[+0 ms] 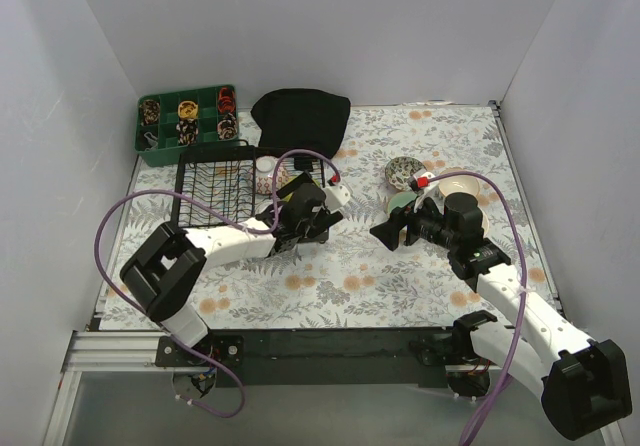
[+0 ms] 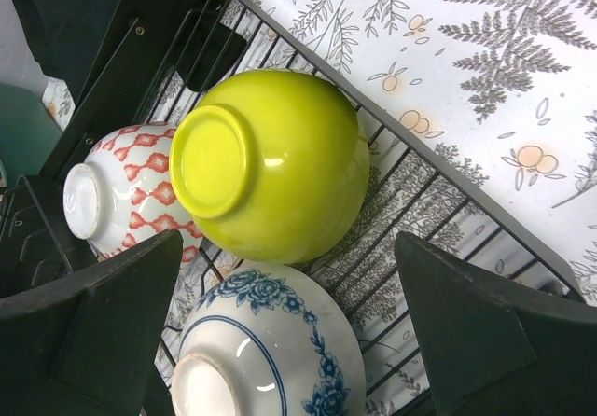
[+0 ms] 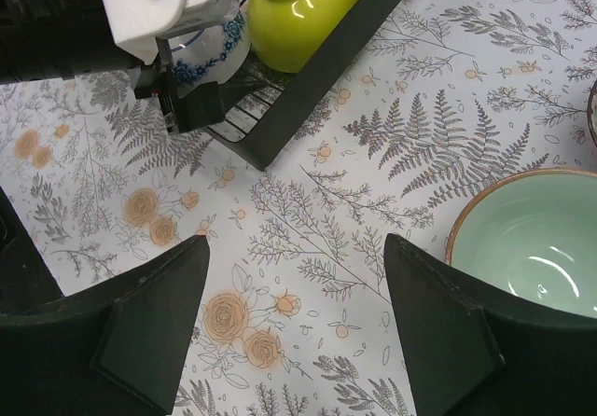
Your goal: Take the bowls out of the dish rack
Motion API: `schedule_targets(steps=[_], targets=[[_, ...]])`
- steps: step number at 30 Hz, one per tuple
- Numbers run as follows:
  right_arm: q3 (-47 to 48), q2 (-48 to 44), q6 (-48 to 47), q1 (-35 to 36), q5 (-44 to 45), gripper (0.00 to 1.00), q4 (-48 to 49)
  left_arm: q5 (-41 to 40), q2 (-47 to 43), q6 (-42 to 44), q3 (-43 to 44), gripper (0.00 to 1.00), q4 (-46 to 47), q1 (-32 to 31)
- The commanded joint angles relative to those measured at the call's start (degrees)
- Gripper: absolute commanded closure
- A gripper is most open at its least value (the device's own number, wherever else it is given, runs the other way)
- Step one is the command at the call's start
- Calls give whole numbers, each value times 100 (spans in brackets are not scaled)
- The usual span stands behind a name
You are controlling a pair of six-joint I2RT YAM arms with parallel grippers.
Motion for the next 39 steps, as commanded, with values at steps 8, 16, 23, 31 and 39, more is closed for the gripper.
schedule_targets(steps=[8,16,23,31,39], targets=[[-61,17,-63,18,-118,16,272,-234,-38,500,-481,2,778,-125],[-61,-18,-63,26,-126,17,272,47,507,263,-43,2,139,59],[-43,-1,-54,26,-109,16,272,469,718,26,467,2,-803,156],[-61,34,-54,26,-100,16,281,136,1166,52,573,2,-795,244],[-87,61,-54,26,-91,16,272,-401,1377,43,608,2,-189,244]])
